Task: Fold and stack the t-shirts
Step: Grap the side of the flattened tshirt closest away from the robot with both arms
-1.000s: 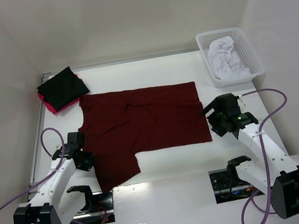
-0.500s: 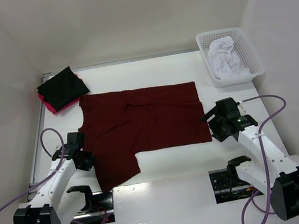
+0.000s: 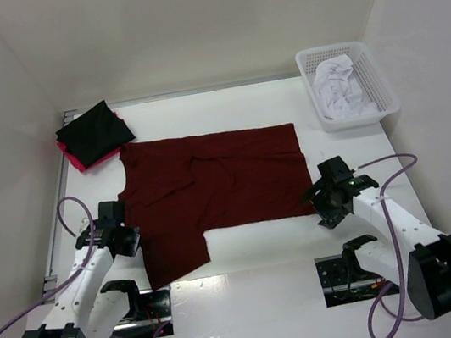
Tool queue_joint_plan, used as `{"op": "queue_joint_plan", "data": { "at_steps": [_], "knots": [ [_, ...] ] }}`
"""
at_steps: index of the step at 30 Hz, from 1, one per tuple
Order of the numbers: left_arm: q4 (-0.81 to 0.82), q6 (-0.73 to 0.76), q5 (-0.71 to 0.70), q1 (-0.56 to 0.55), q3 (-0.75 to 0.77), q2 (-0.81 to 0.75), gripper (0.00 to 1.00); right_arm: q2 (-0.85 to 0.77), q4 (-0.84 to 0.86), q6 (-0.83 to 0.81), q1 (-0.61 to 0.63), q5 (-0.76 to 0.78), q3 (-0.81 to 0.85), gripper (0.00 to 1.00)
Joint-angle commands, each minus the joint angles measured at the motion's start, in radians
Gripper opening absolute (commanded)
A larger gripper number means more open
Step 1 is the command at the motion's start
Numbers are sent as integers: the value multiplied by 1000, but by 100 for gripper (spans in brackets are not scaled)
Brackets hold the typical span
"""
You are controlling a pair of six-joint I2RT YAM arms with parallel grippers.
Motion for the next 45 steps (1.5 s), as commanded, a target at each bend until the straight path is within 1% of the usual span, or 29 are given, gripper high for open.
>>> {"op": "queue_joint_plan", "data": {
  "at_steps": [1, 3, 4, 5, 12, 18, 22, 23, 25, 27, 29, 33, 34, 38, 39, 42, 45],
  "knots": [
    [8, -11, -7, -3, 16, -24, 0, 0, 14, 10, 20, 40, 16, 76],
    [8, -11, -7, -3, 16, -26, 0, 0, 14, 10, 20, 42, 16, 69],
    [8, -11, -7, -3, 16, -26, 0, 1, 14, 10, 20, 42, 25, 69],
    [8, -11, -7, -3, 8, -35, 0, 22, 14, 10, 20, 52, 34, 67],
    [17, -11, -7, -3, -2, -50, 0, 100, 14, 1, 20, 97, 66, 67],
    [17, -11, -7, -3, -2, -53, 0, 131, 19, 8, 20, 131, 85, 67],
    [17, -11, -7, -3, -2, -53, 0, 168, 27, 2, 20, 141, 94, 62],
    [17, -11, -7, -3, -2, -53, 0, 169, 35, 2, 20, 141, 94, 59],
    [17, -11, -7, -3, -2, -53, 0, 178, 36, 2, 20, 141, 94, 51],
    [26, -11, -7, -3, -2, -53, 0, 178, 36, 11, 20, 141, 94, 48],
    [26, -11, -7, -3, -2, -53, 0, 189, 36, 12, 20, 150, 103, 43],
    [36, -2, 2, -3, 7, -53, 0, 198, 45, 21, 20, 151, 103, 23],
    [36, -2, 2, -3, 7, -53, 0, 198, 45, 21, 20, 151, 103, 17],
    [45, 36, 12, -3, 40, -46, 0, 168, 45, 21, 20, 140, 103, 2],
    [45, 39, 12, -3, 44, -44, 0, 154, 45, 27, 20, 146, 103, 0],
    [25, 62, -5, -3, 92, -33, 0, 105, 25, 22, 20, 165, 126, 0],
    [19, 81, -19, -3, 110, -33, 0, 91, 25, 2, 20, 169, 163, 0]
  ]
}}
